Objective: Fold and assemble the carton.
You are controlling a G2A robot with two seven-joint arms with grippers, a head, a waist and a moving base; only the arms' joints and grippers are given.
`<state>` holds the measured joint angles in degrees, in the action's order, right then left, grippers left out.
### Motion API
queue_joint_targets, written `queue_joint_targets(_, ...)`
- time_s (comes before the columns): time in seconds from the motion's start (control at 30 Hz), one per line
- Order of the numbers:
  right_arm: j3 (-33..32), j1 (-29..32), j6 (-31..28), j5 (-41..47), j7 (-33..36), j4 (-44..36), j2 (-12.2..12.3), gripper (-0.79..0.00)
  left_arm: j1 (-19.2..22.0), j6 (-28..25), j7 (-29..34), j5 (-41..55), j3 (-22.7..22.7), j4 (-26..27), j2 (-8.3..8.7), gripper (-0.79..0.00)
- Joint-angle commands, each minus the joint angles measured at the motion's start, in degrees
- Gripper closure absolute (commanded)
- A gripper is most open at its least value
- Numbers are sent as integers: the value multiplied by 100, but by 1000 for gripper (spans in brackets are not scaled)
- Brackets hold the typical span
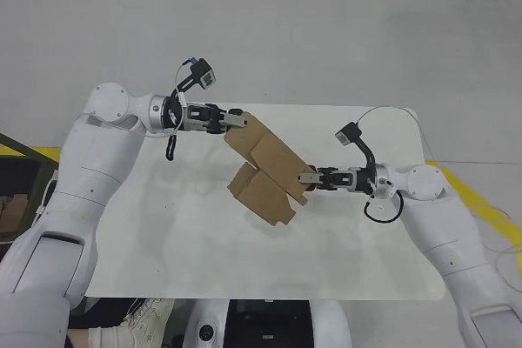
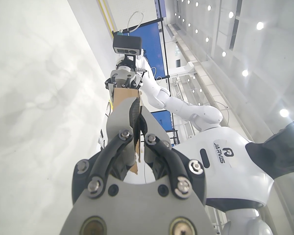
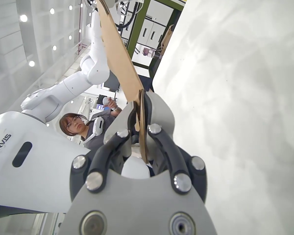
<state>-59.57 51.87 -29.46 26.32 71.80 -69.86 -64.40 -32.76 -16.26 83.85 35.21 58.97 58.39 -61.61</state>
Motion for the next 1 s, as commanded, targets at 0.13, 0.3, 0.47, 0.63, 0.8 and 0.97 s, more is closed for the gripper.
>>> queue_joint_targets(0.13, 16, -24, -24, 137, 68, 51, -11, 0, 5, 12, 37, 62, 31, -75, -6, -785)
queue_joint_targets(0.3, -7, -16, 48, 368, 88, 124, -18, 0, 28, -91, 83, 183, 142, -183, 4, -785)
queue_joint_targets(0.47, -55, -1, 162, 510, 3, 182, -20, 0, 13, -212, -60, 128, 329, -274, 53, -785)
queue_joint_targets(0.63, -125, 55, 488, 593, -255, 132, -15, 0, -114, -272, -209, 63, 548, -237, 125, -785)
queue_joint_targets(0.8, -193, 145, 1348, 375, -842, -163, 12, 0, -324, -342, -484, -186, 693, -41, 191, -785)
queue_joint_targets(0.97, -334, 298, 1967, 151, -1203, -715, 64, 0, -606, -365, -1029, -666, 774, 369, 249, -785)
